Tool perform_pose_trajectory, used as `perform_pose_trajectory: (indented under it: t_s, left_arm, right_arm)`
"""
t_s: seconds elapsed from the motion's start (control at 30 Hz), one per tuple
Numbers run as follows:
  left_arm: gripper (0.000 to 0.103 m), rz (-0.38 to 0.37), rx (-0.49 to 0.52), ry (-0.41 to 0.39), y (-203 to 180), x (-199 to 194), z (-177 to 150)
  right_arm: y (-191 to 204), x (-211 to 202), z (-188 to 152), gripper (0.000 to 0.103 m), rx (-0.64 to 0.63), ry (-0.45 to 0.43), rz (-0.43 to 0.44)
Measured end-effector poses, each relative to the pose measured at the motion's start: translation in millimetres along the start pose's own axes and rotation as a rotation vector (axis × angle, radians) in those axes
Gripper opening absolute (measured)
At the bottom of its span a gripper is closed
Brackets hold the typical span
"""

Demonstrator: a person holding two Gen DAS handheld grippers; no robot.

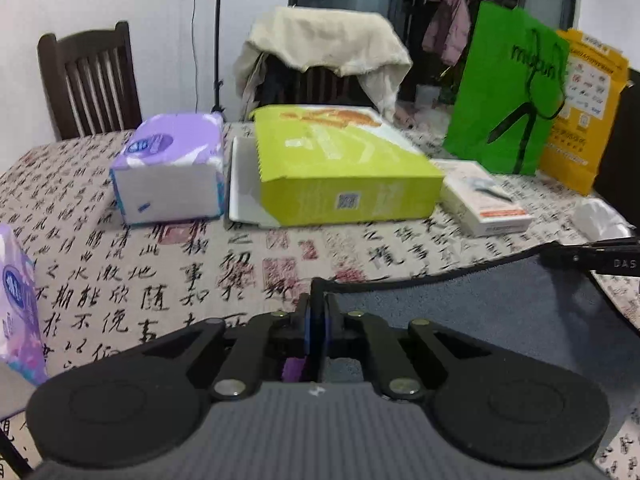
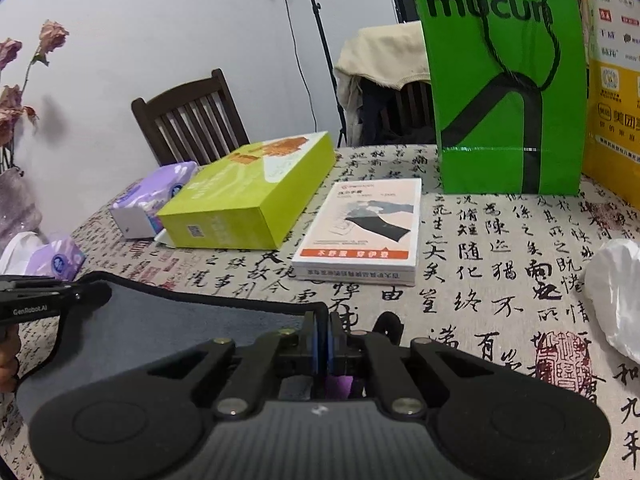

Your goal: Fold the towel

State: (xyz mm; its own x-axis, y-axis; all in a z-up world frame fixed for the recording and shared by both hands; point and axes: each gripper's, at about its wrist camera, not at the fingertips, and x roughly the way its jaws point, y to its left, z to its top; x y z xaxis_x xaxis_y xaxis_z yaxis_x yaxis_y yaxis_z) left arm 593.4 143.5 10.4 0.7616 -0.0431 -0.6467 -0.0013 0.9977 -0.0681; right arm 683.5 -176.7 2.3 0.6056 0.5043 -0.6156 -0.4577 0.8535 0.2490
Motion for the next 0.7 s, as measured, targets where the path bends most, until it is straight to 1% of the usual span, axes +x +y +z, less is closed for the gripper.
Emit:
perform_pose_trajectory:
  t_s: [0.07,0.1,0.13,0.23,0.33,0.43,0.47,0.53,0.57,0.6,0.67,0.7]
  left_arm:
    - [0.008,0.01,-0.009,0.005,4.2,1.4,-2.4]
    - [0.008,0.013,-0.017,0.003,6.3,-0.2,-3.4]
    - [0.008,0.019,-0.022,0.0,7.8,-2.9,-4.2]
    - [0.009,0.035,-0.021,-0.014,9.7,-12.2,-3.4]
    - [0.009,0.053,-0.02,-0.038,8.6,-24.3,-0.5]
    - [0.009,0.055,-0.019,-0.04,5.5,-37.0,0.2]
    - [0.01,0.056,-0.016,-0.038,4.4,-40.7,0.0]
    - [0.02,0.06,-0.011,-0.043,2.0,-50.7,-1.9]
    - [0.03,0.064,-0.007,-0.052,0.8,-56.7,-3.5]
    - [0.036,0.068,-0.003,-0.063,-0.7,-62.7,-5.1]
    - [0.039,0.07,0.003,-0.075,-3.3,-74.9,-8.6]
    - [0.044,0.067,0.0,-0.079,-4.4,-80.9,-10.0]
  right_arm:
    - [-2.9,5.0,-1.8,0.012,0.014,0.015,-0.016]
    - [-5.2,5.2,-2.8,0.014,0.026,0.012,-0.038]
    - [-7.4,3.8,-3.3,0.021,0.038,0.006,-0.045]
    - [-12.1,-3.5,-2.1,0.024,0.053,-0.008,-0.058]
    - [-13.7,-13.2,0.0,0.03,0.056,-0.016,-0.067]
    - [-10.9,-23.5,1.0,0.031,0.052,-0.016,-0.073]
    - [-9.8,-27.4,0.9,0.031,0.05,-0.016,-0.073]
    - [-6.9,-38.3,0.0,0.031,0.044,-0.023,-0.073]
    - [-5.5,-44.1,-0.5,0.032,0.041,-0.028,-0.073]
    - [-4.2,-50.3,-1.2,0.033,0.039,-0.035,-0.074]
    - [-1.3,-62.2,-2.0,0.039,0.034,-0.047,-0.079]
    - [-0.1,-68.4,-3.0,0.039,0.034,-0.055,-0.084]
